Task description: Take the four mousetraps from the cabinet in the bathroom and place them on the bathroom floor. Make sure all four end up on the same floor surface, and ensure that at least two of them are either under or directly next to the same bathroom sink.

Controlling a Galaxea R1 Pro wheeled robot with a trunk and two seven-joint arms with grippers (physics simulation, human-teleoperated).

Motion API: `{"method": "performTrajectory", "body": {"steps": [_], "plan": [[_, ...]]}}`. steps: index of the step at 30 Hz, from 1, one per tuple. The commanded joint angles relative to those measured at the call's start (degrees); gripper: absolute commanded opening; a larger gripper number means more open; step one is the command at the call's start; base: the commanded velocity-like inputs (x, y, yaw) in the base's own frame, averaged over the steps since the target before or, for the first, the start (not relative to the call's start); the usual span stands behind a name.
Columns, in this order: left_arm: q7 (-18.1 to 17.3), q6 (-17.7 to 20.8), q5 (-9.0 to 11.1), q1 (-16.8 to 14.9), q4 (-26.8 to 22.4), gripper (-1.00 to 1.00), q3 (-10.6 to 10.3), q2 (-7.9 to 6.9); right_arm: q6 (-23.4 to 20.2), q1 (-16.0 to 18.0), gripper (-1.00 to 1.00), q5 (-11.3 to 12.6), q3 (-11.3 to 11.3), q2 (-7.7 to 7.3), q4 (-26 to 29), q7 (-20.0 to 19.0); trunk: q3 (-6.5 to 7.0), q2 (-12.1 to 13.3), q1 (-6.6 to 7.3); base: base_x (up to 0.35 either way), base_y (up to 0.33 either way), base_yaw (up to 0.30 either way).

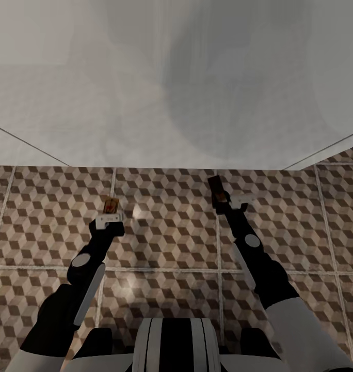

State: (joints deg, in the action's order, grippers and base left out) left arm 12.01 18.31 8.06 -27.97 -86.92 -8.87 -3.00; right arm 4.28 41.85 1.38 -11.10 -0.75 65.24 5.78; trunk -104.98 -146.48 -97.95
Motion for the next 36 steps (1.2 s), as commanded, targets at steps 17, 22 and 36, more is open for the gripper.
{"method": "performTrajectory", "body": {"steps": [17, 22, 36], "plan": [[0.6, 0.2, 0.4, 1.4, -0.6, -1.00, -0.3, -0.07, 0.5, 6.1, -1.00, 1.2, -0.2, 0.05, -5.4, 0.4, -0.03, 0.0, 0.01, 0.000, 0.000, 0.000], [0.6, 0.2, 0.4, 1.8, -0.5, -1.00, -0.3, -0.07, 0.3, 8.9, -1.00, 4.1, -0.2, 0.05, -5.5, 0.4, -0.03, 0.0, 0.01, 0.000, 0.000, 0.000], [0.4, 0.5, 0.6, 2.4, 2.0, -1.00, 0.2, 0.06, 0.4, 10.0, -1.00, 4.9, -0.3, 0.54, -6.1, -1.4, -0.03, 0.0, 0.01, 0.000, 0.000, 0.000]]}}
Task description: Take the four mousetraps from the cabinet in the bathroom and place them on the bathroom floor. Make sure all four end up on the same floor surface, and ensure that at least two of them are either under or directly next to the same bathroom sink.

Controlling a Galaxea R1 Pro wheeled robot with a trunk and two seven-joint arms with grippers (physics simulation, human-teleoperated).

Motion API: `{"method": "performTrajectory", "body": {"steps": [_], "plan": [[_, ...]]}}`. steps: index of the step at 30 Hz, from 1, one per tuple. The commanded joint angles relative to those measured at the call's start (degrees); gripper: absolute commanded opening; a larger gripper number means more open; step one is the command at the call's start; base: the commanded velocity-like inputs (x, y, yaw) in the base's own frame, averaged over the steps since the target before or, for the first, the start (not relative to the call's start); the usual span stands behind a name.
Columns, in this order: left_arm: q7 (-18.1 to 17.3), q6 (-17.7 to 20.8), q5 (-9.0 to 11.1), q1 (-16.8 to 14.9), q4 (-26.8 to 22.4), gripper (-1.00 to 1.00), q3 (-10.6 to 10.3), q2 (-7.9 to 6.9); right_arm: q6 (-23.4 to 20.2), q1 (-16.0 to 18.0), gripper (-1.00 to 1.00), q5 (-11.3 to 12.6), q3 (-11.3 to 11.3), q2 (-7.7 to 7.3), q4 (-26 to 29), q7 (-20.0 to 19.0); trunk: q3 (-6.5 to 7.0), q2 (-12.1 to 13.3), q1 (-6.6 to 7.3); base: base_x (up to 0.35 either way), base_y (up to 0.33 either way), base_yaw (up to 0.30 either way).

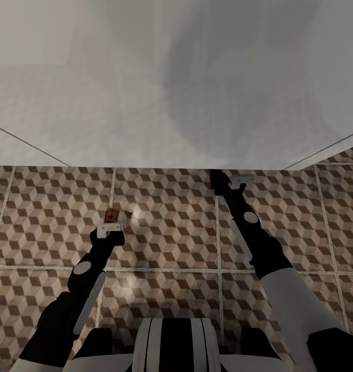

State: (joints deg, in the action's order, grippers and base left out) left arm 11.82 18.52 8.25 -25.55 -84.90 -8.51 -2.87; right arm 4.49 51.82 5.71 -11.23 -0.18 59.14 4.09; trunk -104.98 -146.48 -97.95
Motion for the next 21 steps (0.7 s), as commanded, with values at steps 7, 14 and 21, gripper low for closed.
{"method": "performTrajectory", "body": {"steps": [7, 14, 21], "plan": [[0.6, 0.4, 0.2, -0.6, 9.4, -1.00, 0.1, 2.60, 0.6, 0.0, -1.00, 0.7, -0.4, 0.02, 0.0, -1.2, -0.03, 0.0, 0.01, 0.000, 0.000, 0.000], [0.7, 0.5, 0.2, -5.6, 12.6, -1.00, 0.2, 3.34, 2.6, 0.0, -1.00, 0.6, -0.5, 0.04, -0.1, -1.3, -0.03, 0.0, 0.01, 0.000, 0.000, 0.000], [0.8, 0.7, 0.2, -10.7, 12.5, -1.00, 0.2, 3.39, 2.9, 0.0, -1.00, 0.6, -0.6, 0.08, -0.3, -1.4, -0.03, 0.0, 0.01, 0.000, 0.000, 0.000]]}}
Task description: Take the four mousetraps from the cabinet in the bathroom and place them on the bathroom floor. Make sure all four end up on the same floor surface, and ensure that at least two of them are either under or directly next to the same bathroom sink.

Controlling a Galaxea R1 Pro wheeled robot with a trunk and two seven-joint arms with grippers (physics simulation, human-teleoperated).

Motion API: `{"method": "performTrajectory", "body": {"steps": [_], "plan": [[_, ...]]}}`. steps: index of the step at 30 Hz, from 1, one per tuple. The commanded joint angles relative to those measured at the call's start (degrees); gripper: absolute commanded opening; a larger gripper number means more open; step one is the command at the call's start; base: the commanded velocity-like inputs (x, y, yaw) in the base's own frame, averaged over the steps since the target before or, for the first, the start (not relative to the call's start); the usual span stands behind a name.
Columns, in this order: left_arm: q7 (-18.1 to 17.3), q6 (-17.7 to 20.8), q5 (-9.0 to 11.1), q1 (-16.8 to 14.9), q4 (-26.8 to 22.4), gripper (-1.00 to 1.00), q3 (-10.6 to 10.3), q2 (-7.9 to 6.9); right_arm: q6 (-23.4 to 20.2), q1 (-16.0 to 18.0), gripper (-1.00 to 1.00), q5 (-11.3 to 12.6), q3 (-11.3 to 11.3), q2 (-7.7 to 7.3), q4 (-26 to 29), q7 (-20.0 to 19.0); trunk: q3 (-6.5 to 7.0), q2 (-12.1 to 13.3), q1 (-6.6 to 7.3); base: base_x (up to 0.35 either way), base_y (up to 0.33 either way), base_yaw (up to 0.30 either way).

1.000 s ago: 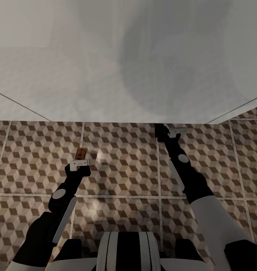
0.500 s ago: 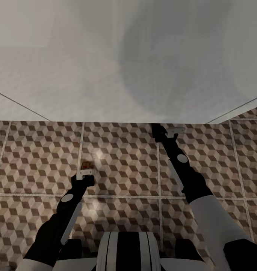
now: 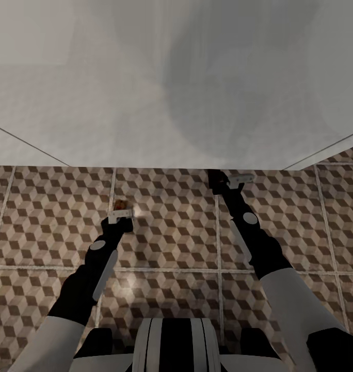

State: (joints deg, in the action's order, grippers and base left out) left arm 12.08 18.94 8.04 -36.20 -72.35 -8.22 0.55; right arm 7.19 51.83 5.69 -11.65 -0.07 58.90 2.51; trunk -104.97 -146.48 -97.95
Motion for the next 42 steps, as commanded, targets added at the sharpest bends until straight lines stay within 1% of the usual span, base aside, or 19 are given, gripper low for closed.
{"method": "performTrajectory", "body": {"steps": [1, 5, 9, 12, 13, 15, 18, 20, 24, 27, 30, 32, 35, 42], "plan": [[0.5, 0.3, 0.4, -0.9, 0.0, -1.00, -0.1, -0.02, 0.3, 0.0, -1.00, 0.6, -0.2, -0.03, -0.1, 0.2, -0.03, 0.0, 0.01, 0.000, 0.000, 0.000], [0.6, 0.4, 0.4, -3.4, 0.6, -1.00, -0.1, -0.02, 1.0, 0.0, -1.00, 0.6, -0.2, -0.09, -0.2, 0.2, -0.03, 0.0, 0.01, 0.000, 0.000, 0.000], [0.7, 0.4, 0.4, -6.9, 3.5, -1.00, -0.1, 0.05, 1.5, 0.0, -1.00, 0.6, -0.2, 0.09, -0.3, 0.2, -0.03, 0.0, 0.01, 0.000, 0.000, 0.000], [0.7, 0.4, 0.4, -10.3, 7.9, -1.00, -0.1, 0.06, 2.0, 0.0, -1.00, 0.6, -0.3, 0.30, -0.3, 0.2, -0.03, 0.0, 0.01, 0.000, 0.000, 0.000], [0.7, 0.3, 0.4, -11.0, 8.8, -1.00, -0.1, 0.06, 2.0, -0.1, -1.00, 0.6, -0.3, 0.33, -0.3, 0.2, -0.03, 0.0, 0.01, 0.000, 0.000, 0.000], [0.7, 0.3, 0.4, -13.7, 13.0, -1.00, -0.1, 0.06, 2.4, -0.1, -1.00, 0.6, -0.4, 0.38, -0.3, 0.2, -0.03, 0.0, 0.01, 0.000, 0.000, 0.000], [0.8, 0.3, 0.4, -15.9, 17.4, -1.00, -0.1, 0.10, 2.5, -0.2, -1.00, 0.6, -0.4, 0.40, -0.3, 0.2, -0.03, 0.0, 0.01, 0.000, 0.000, 0.000], [0.8, 0.1, 0.4, -18.0, 21.6, -1.00, -0.1, 0.30, 2.6, -0.2, -1.00, 0.6, -0.5, 0.41, -0.3, 0.2, -0.03, 0.0, 0.01, 0.000, 0.000, 0.000], [0.8, 0.0, 0.4, -21.0, 26.6, -1.00, -0.1, 0.69, 2.7, -0.3, -1.00, 0.5, -0.5, 0.45, -0.3, 0.2, -0.03, 0.0, 0.01, 0.000, 0.000, 0.000], [0.8, -0.1, 0.4, -22.2, 28.1, -1.00, -0.1, 1.03, 2.8, -0.4, -1.00, 0.5, -0.7, 0.47, -0.3, 0.2, -0.03, 0.0, 0.01, 0.000, 0.000, 0.000], [0.8, -0.2, 0.3, -22.7, 28.3, -1.00, -0.1, 1.21, 3.6, -0.5, -1.00, 0.5, -1.5, 0.44, -0.3, 0.2, -0.03, 0.0, 0.01, 0.000, 0.000, 0.000], [0.8, -0.5, 0.3, -22.8, 27.9, -1.00, -0.1, 1.23, 4.2, -0.5, -1.00, 0.5, -2.2, 0.43, -0.3, 0.3, -0.03, 0.0, 0.01, 0.000, 0.000, 0.000], [0.8, -1.1, 0.3, -22.9, 26.0, -1.00, -0.1, 1.22, 4.6, -0.6, -1.00, 0.5, -3.0, 0.42, -0.3, 0.3, -0.03, 0.0, 0.01, 0.000, 0.000, 0.000], [0.8, -1.3, 0.3, -23.0, 23.0, -1.00, -0.1, 1.21, 4.8, -0.7, -1.00, 0.5, -3.3, 0.43, -0.3, 0.3, -0.03, 0.0, 0.01, 0.000, 0.000, 0.000]]}}
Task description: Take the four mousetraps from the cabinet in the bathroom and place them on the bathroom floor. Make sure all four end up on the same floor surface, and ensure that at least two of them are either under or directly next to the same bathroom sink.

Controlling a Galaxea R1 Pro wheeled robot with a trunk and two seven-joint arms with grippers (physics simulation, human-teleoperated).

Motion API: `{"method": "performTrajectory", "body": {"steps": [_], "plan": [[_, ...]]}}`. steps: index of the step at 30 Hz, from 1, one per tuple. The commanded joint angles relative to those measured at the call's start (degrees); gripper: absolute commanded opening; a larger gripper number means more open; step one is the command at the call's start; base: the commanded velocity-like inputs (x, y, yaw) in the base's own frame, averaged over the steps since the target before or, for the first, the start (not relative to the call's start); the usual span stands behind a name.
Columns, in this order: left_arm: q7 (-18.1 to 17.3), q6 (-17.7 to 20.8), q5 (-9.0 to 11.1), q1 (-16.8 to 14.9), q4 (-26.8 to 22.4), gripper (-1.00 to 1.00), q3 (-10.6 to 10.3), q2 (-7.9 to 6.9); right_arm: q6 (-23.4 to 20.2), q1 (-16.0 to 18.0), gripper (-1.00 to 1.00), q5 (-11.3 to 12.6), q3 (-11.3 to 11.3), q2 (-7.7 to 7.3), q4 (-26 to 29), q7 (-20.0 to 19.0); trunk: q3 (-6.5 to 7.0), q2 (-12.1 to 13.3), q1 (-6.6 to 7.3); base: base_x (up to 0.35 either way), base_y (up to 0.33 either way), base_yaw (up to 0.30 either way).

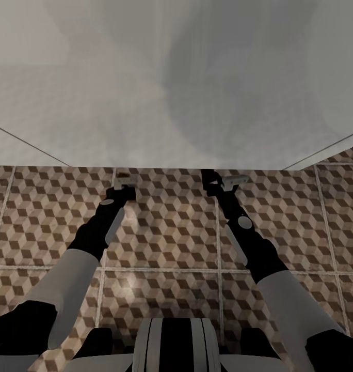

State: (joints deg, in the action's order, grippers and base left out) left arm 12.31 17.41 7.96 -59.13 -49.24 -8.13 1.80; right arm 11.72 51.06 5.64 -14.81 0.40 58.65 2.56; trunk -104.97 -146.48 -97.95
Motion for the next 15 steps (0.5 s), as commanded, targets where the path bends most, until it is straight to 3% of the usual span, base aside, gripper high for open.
{"method": "performTrajectory", "body": {"steps": [1, 10, 15], "plan": [[0.5, 0.3, 0.4, 0.0, -0.3, -1.00, -0.2, -0.04, 0.2, 0.0, -1.00, 0.6, -0.2, -0.04, 0.0, 0.2, -0.03, 0.0, 0.01, 0.000, 0.000, 0.000], [0.5, 0.3, 0.5, 0.0, -2.3, -1.00, -0.2, 0.01, 0.2, -0.2, -1.00, 0.6, -0.2, -0.02, -0.5, 0.2, -0.03, 0.0, 0.01, 0.000, 0.000, 0.000], [0.5, 0.3, 0.5, 0.0, -3.2, -1.00, -0.2, -0.03, 0.2, -0.3, -1.00, 0.6, -0.2, 0.54, -4.9, 0.2, -0.03, 0.0, 0.01, 0.000, 0.000, 0.000]]}}
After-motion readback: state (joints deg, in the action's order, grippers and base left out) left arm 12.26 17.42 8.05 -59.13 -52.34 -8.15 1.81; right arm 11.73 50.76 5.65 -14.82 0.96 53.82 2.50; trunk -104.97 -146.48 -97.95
